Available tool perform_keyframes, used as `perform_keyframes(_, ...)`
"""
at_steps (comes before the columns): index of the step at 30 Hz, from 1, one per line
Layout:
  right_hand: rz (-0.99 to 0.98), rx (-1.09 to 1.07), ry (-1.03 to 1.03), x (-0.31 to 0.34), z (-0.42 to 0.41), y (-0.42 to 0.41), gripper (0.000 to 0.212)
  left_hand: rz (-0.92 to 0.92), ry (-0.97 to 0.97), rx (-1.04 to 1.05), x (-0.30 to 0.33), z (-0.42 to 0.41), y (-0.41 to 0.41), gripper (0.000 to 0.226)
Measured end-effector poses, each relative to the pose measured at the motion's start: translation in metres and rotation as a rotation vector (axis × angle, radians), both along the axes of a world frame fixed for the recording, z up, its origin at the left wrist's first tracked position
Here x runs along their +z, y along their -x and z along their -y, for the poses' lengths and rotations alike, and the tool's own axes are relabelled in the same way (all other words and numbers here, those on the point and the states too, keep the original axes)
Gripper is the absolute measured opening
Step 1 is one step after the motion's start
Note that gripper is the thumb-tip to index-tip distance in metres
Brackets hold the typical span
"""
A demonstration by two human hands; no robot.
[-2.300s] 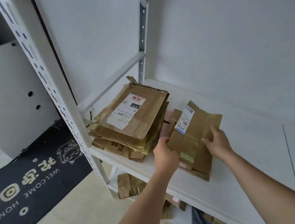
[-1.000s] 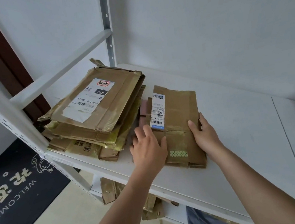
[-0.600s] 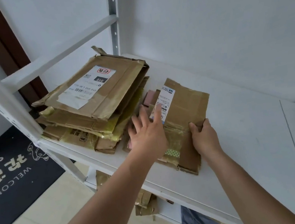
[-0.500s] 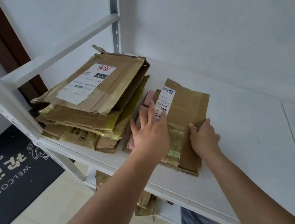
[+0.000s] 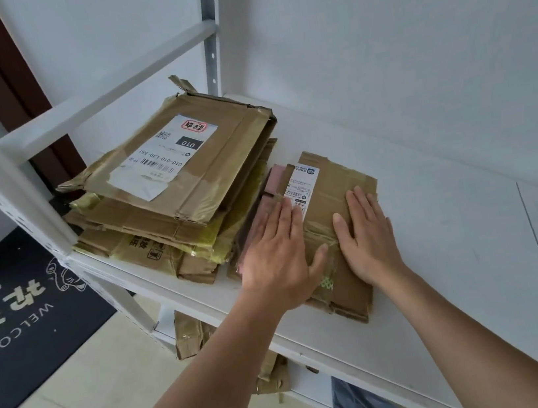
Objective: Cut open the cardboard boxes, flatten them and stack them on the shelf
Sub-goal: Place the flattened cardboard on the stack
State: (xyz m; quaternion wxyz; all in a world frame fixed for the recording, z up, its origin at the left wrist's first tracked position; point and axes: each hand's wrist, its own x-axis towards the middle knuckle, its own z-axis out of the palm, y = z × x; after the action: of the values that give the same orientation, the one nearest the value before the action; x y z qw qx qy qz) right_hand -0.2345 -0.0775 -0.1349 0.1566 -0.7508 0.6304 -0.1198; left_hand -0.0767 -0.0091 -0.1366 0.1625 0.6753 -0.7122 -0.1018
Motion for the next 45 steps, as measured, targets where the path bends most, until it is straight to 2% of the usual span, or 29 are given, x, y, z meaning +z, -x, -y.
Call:
perform_keyframes(11,0.185,0.024,0.05,-0.015,0.009,0.007,0.063,0.093,0.067,-0.019,-0.007,-0.004,-0.002,0.091)
perform_keyframes(14,0.102,0.025,0.065,-0.017,0.011,0.007,0.067,0.109,0.029,-0.015,-0.006,-0.002,-0.002,0.096)
perform_keyframes(17,-0.011,0.04,-0.022,-0.007,0.012,0.006,0.069,0.147,-0.07,-0.02,0.002,0.001,0.0,0.096)
perform_keyframes(21,-0.106,0.097,-0.214,0.026,0.016,0.014,0.066,0.397,-0.166,-0.01,0.025,-0.001,0.005,0.097)
perform_keyframes(23,-0.141,0.111,-0.191,0.045,0.01,0.023,0.067,0.46,-0.177,0.012,0.041,-0.005,0.01,0.102)
perform_keyframes(28,-0.043,0.142,-0.032,0.08,-0.026,0.064,0.075,0.383,-0.054,0.09,0.077,-0.022,0.033,0.102)
perform_keyframes(35,-0.005,0.093,0.04,0.092,-0.086,0.155,0.072,0.305,0.061,0.032,0.108,-0.053,0.123,0.098)
perform_keyframes(42,-0.225,-0.037,0.182,0.106,-0.171,0.307,0.063,0.262,0.024,-0.103,0.103,-0.114,0.28,0.094)
perform_keyframes(45,-0.277,-0.099,0.16,0.108,-0.208,0.385,0.061,0.189,-0.037,-0.128,0.098,-0.152,0.354,0.081)
